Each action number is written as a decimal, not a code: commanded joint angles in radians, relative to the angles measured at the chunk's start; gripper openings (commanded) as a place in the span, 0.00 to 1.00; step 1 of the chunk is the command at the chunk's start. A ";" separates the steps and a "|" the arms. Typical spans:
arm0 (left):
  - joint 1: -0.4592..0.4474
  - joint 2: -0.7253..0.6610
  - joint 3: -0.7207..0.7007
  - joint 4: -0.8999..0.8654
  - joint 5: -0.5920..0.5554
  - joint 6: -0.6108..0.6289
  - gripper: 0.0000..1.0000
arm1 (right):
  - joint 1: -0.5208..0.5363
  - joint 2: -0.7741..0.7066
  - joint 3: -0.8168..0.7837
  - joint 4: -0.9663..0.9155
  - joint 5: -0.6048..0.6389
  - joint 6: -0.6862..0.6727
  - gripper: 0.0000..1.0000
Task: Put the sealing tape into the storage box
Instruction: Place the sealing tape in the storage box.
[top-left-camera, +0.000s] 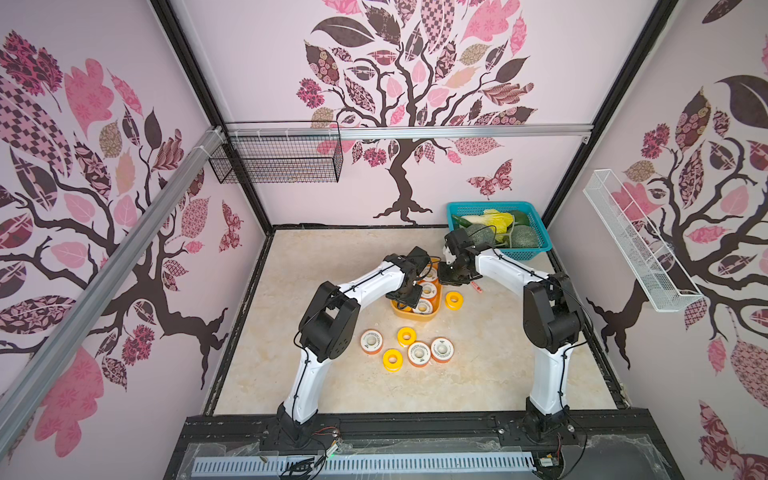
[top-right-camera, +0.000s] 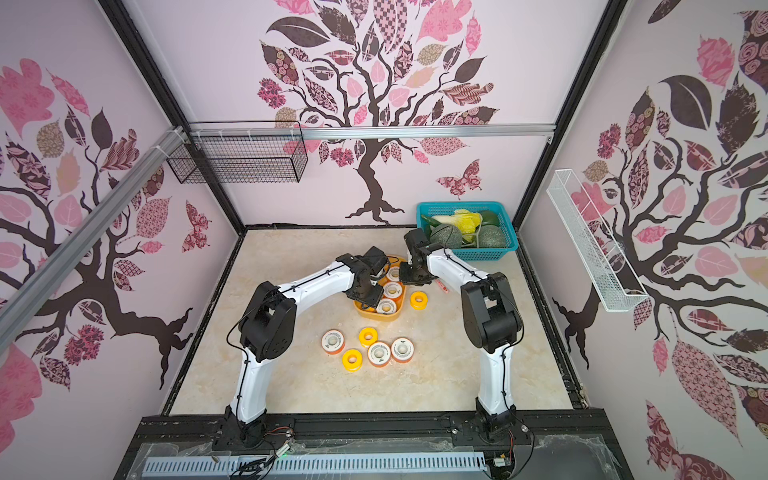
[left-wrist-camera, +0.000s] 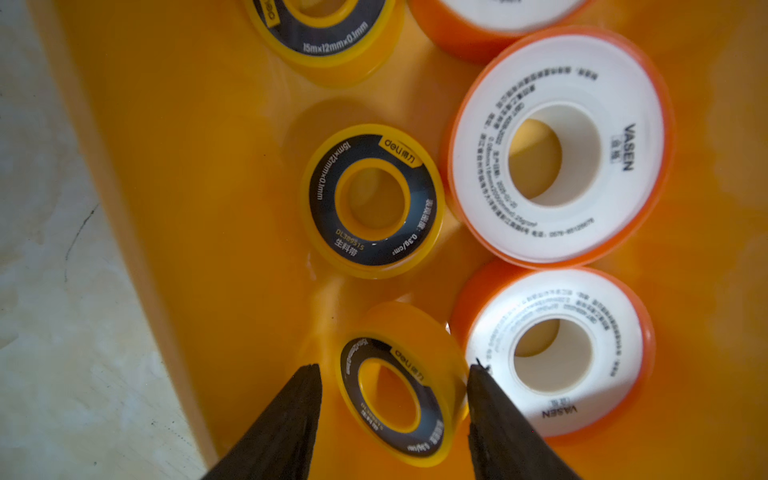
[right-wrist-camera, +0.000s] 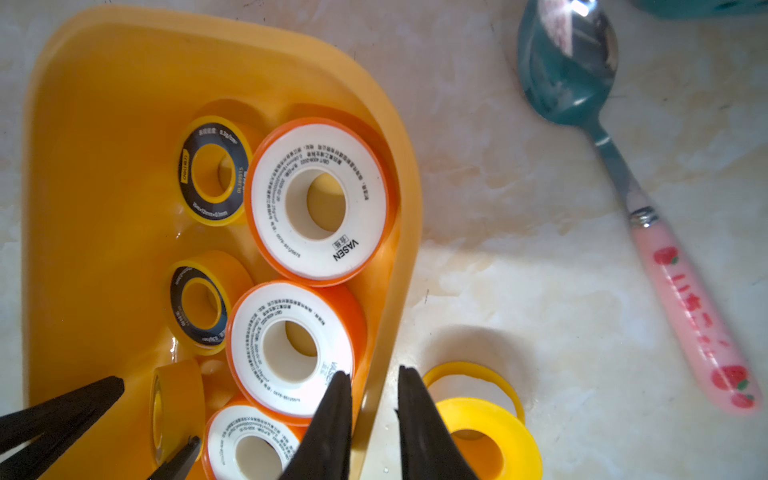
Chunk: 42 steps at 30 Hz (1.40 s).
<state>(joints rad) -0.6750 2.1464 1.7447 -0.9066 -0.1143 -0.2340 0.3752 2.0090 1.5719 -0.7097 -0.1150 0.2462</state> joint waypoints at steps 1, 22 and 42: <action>-0.005 -0.037 -0.004 0.006 -0.045 0.002 0.60 | -0.007 -0.035 0.004 0.001 0.002 -0.002 0.23; -0.014 -0.051 -0.042 0.051 0.042 0.016 0.37 | -0.008 -0.035 0.007 -0.005 0.000 -0.005 0.23; -0.014 -0.004 -0.035 0.020 -0.018 0.011 0.25 | -0.007 -0.033 0.003 0.000 -0.005 -0.003 0.23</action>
<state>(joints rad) -0.6846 2.1307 1.7107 -0.8696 -0.0940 -0.2173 0.3752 2.0087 1.5719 -0.7097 -0.1211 0.2462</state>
